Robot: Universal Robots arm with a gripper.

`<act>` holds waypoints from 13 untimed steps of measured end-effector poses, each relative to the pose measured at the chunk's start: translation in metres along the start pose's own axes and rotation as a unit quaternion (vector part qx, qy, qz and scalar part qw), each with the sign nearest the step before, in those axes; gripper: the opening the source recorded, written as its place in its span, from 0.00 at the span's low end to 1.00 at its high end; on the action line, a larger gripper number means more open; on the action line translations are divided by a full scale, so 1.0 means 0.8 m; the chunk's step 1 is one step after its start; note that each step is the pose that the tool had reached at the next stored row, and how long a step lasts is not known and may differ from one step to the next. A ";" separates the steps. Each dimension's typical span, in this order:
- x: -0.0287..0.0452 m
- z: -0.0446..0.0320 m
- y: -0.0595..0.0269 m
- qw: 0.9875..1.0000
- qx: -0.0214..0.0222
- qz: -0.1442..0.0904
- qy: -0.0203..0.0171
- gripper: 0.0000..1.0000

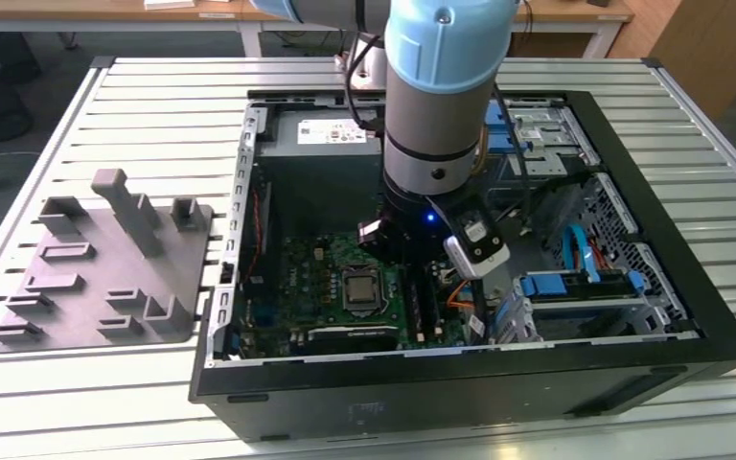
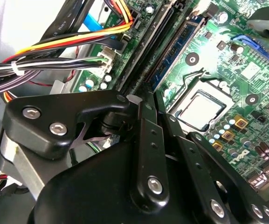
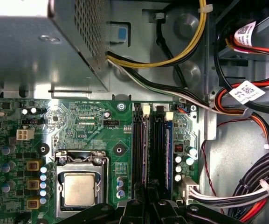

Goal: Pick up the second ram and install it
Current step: 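Insert the second ram into the second slot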

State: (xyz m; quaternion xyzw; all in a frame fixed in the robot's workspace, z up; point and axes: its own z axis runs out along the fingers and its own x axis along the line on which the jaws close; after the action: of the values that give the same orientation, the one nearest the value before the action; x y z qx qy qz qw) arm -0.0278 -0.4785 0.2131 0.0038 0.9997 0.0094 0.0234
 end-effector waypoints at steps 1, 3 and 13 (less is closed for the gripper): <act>0.0000 0.0001 0.000 1.000 0.000 0.000 0.000 0.14; 0.0000 0.0003 0.000 1.000 0.000 0.000 0.000 0.14; 0.0000 -0.0001 0.000 1.000 0.000 0.000 0.000 0.21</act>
State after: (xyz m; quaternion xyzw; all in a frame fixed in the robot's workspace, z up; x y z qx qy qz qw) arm -0.0278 -0.4787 0.2132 0.0037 0.9997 0.0091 0.0233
